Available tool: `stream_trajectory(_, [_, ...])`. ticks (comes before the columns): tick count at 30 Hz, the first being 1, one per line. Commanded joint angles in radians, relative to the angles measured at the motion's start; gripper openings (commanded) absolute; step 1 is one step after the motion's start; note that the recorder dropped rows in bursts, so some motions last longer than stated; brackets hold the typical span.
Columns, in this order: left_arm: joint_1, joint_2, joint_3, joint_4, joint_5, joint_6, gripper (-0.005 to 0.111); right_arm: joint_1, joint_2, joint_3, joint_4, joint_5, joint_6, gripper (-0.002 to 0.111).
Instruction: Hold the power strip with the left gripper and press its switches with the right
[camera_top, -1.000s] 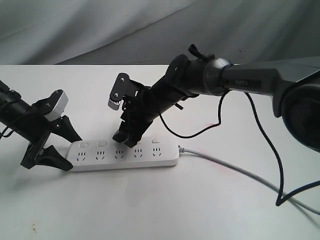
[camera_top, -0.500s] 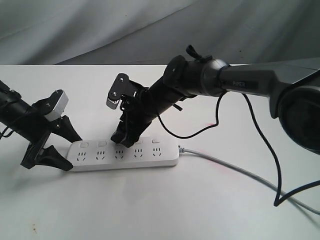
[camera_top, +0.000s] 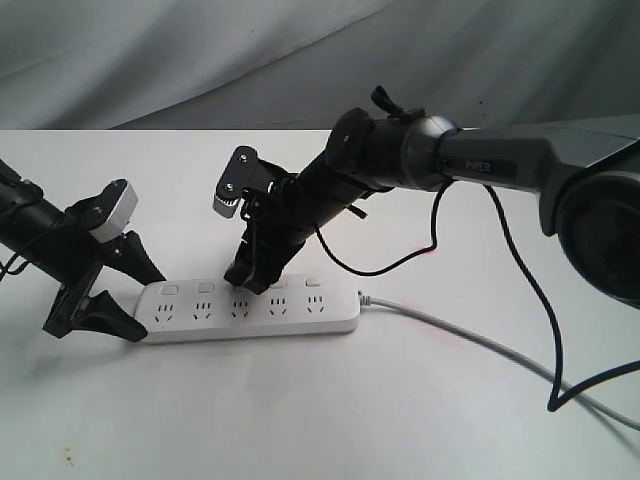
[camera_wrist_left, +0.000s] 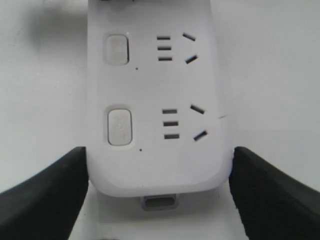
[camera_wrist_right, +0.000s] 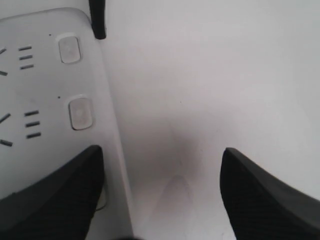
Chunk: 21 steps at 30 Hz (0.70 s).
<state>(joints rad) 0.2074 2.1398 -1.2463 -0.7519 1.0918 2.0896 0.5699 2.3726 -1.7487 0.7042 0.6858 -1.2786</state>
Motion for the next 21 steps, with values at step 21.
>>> stream_trajectory(21, [-0.003, -0.004, -0.005, 0.001, 0.008, 0.004, 0.037, 0.0, 0.04, 0.025, -0.147, 0.059, -0.039, 0.062])
